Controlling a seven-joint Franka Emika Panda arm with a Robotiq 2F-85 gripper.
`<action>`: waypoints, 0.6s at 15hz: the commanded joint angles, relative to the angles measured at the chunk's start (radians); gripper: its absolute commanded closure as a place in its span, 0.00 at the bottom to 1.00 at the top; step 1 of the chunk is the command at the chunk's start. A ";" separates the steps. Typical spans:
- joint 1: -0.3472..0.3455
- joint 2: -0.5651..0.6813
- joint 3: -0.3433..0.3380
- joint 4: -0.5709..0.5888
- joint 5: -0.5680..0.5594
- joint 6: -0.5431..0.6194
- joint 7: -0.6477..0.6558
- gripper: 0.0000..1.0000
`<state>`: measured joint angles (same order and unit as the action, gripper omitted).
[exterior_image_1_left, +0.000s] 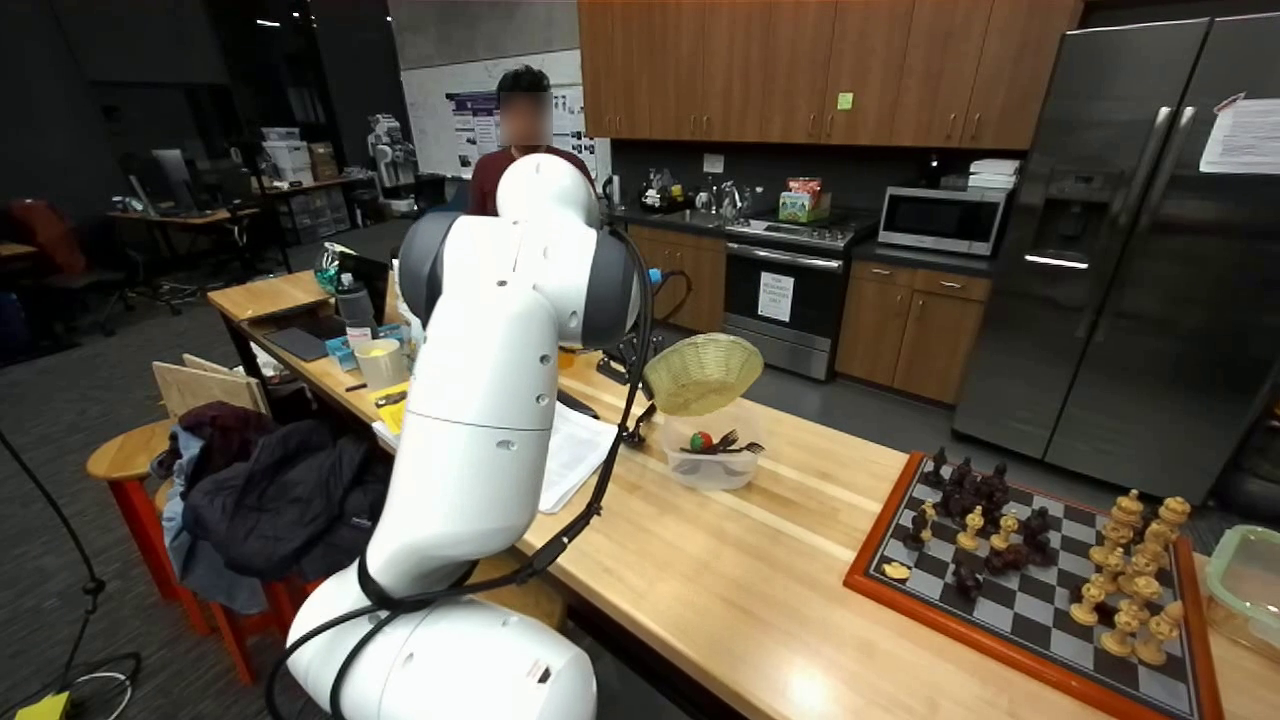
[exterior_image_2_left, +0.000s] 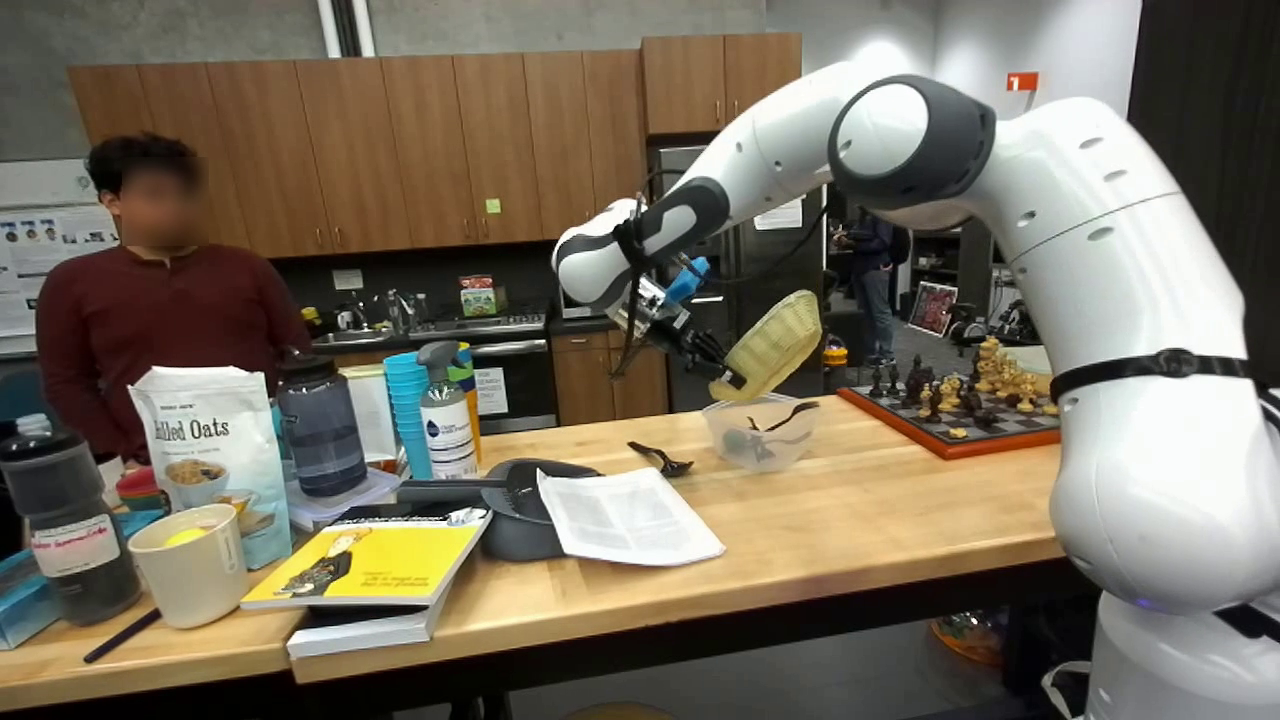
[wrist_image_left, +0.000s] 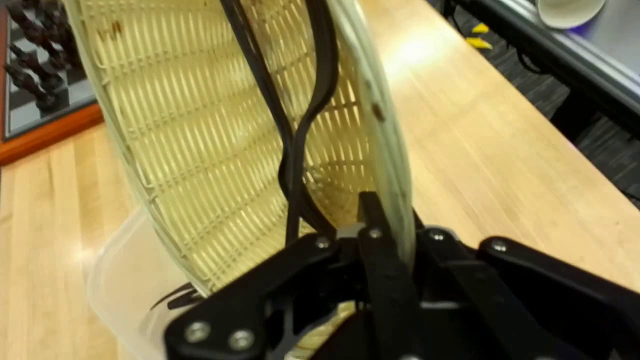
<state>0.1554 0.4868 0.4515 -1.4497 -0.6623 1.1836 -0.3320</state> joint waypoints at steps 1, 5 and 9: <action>-0.120 -0.175 0.061 -0.250 0.095 0.273 0.027 0.98; -0.241 -0.322 0.134 -0.467 0.149 0.588 0.000 0.98; -0.314 -0.485 0.150 -0.689 0.218 0.895 -0.039 0.98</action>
<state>-0.1016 0.1684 0.5931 -1.9415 -0.5044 1.8830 -0.3286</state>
